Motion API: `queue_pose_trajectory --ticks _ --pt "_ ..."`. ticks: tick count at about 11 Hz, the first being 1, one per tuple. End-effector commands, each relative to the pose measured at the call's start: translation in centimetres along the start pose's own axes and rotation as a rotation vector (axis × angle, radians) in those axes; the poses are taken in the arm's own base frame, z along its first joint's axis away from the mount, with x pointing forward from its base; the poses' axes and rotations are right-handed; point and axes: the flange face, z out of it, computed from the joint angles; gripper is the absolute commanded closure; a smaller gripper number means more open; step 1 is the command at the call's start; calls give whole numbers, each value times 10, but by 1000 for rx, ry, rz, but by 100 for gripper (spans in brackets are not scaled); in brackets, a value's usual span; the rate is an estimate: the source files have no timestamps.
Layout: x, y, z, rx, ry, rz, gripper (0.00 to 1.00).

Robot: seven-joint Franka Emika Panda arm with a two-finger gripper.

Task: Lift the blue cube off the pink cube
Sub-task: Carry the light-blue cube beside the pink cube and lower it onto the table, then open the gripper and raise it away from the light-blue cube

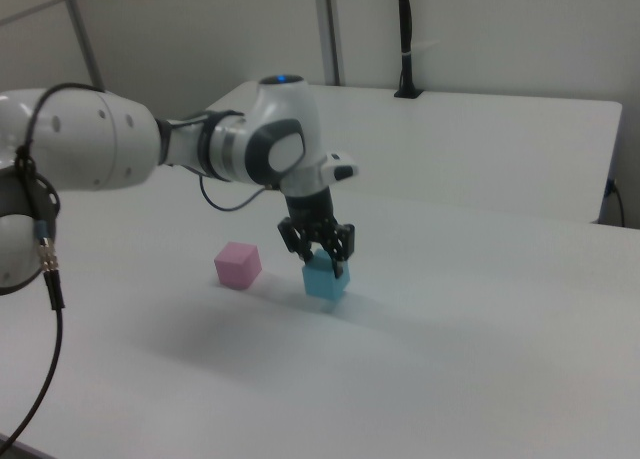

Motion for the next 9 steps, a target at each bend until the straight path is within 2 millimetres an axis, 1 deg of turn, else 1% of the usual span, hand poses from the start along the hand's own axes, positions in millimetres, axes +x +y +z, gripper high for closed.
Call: queue_pose_trajectory --ticks 1,2,3,4,5,6,7,8,9 --pt "3 4 15 -27 10 -25 14" --pt "3 2 11 -27 9 -25 0" --pt "3 -2 -4 -24 30 -22 0" --pt "0 -11 -34 -18 53 -25 0" --pt "-8 -35 -68 -15 44 -31 0" --pt "-18 -63 -103 -13 44 13 0" --pt "-28 -79 -131 -11 43 84 0" --pt "-40 -95 -154 -10 39 118 0" --pt "-50 -109 -175 -8 40 111 0"
